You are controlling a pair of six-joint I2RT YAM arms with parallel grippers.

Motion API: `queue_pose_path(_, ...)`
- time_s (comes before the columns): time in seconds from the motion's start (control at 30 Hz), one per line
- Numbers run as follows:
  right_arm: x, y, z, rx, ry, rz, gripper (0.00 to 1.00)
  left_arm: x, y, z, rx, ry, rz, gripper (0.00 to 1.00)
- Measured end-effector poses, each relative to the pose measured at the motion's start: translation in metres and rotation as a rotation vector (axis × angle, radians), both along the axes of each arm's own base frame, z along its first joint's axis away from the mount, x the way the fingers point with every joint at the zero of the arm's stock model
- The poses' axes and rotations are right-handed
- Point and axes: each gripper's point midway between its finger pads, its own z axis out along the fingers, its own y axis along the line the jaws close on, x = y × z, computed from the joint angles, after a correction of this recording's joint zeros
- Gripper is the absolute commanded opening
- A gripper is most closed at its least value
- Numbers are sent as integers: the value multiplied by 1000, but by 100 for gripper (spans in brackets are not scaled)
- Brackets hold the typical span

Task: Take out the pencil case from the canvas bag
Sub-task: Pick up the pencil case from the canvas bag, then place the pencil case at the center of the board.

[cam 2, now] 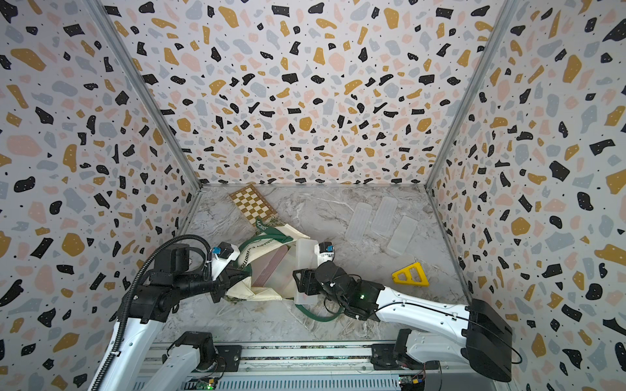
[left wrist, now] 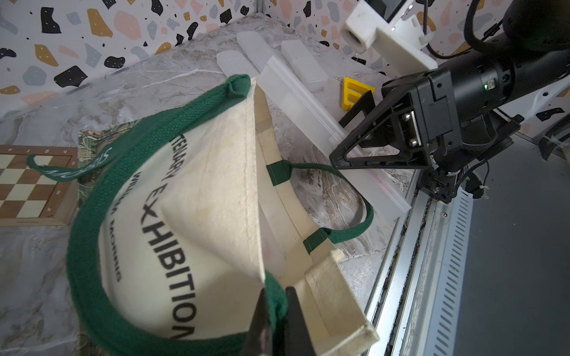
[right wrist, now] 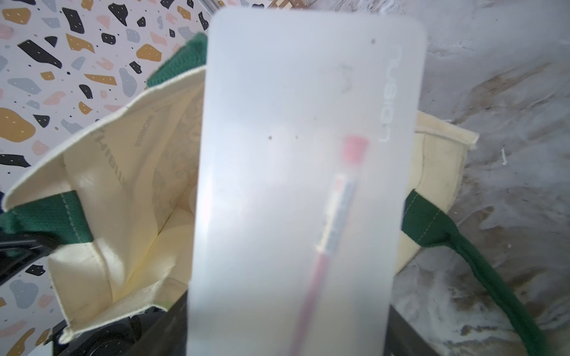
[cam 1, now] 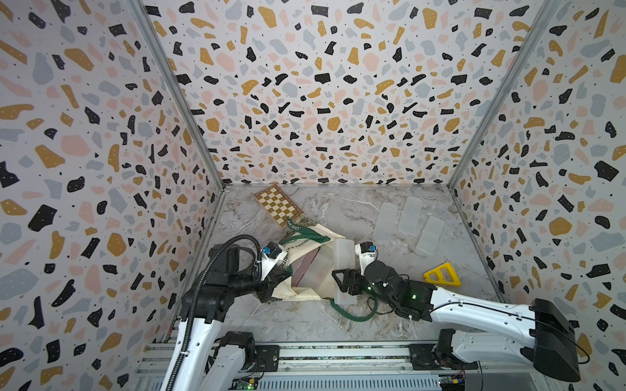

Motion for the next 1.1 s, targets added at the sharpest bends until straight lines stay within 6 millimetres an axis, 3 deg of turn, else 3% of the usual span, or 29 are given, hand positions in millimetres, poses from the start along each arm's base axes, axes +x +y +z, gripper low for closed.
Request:
queue_pose_path(0.33, 16, -25, 19, 33, -22, -71, 67, -1, 1, 0, -1, -5, 4, 0)
queue_pose_path(0.73, 43, -57, 16, -26, -15, -149, 66, -2, 1, 0, -1, -12, 6, 0)
queue_pose_path(1.1, 84, -80, 53, -11, -73, -214, 66, -2, 1, 0, -2, -12, 5, 0)
